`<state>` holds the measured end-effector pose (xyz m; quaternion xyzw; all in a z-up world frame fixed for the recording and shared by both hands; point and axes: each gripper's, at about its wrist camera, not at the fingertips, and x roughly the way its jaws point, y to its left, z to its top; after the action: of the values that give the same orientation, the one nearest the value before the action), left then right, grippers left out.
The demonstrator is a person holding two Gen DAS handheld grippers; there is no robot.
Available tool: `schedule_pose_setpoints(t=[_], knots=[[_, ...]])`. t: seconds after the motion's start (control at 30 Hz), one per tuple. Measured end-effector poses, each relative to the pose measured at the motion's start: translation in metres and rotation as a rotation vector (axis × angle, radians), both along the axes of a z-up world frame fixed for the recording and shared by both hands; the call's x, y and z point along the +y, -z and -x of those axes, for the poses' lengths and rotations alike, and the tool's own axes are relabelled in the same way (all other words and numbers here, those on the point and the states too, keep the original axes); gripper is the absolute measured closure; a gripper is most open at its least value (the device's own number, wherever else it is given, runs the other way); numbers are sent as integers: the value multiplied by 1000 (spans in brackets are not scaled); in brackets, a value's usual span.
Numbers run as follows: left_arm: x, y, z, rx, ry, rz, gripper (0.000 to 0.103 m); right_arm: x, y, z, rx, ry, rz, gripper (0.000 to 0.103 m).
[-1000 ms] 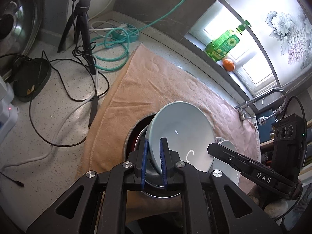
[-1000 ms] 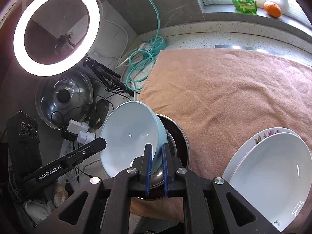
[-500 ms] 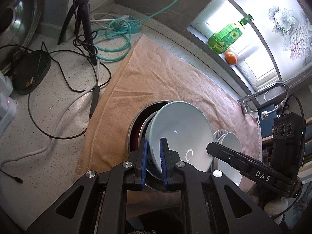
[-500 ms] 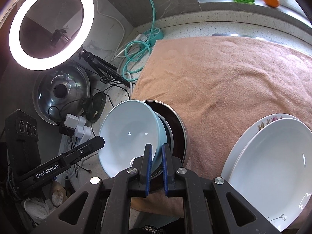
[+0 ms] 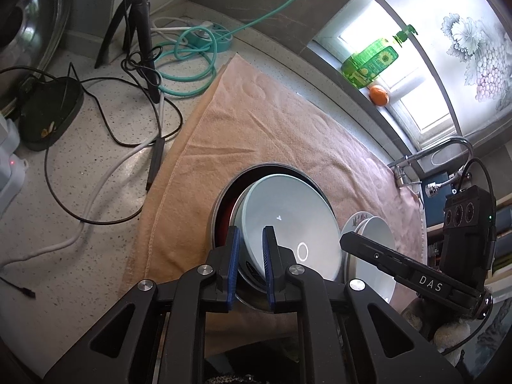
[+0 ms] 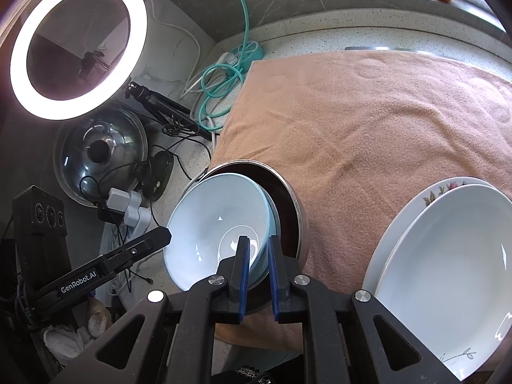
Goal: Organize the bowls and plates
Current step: 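Lower the white bowl into the steel bowl and open both tools, then close both tools on the rim of the large steel bowl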
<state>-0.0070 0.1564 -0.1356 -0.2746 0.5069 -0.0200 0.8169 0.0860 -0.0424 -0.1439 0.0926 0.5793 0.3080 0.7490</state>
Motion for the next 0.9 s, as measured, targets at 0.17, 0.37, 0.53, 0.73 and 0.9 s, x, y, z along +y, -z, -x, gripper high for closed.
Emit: schedule_pose_setpoints(t=[0.17,0.37,0.53,0.73,0.9], knots=[[-2,-1,0,-8,8,-10,92,2,0,-1,7,-11,0,91],[-5,2,2,-15,15,-13,92,6,-1,4,-17,-34,20,91],[-5,5,1,-9,16,-9,92,6,2,4,-9,-39,28,91],[-6,10,0,1,16,-11,92,5,8,5,10,-41,20,91],[-6,10,0,-2,18,-10,92,6,7,5,1,-41,23,91]])
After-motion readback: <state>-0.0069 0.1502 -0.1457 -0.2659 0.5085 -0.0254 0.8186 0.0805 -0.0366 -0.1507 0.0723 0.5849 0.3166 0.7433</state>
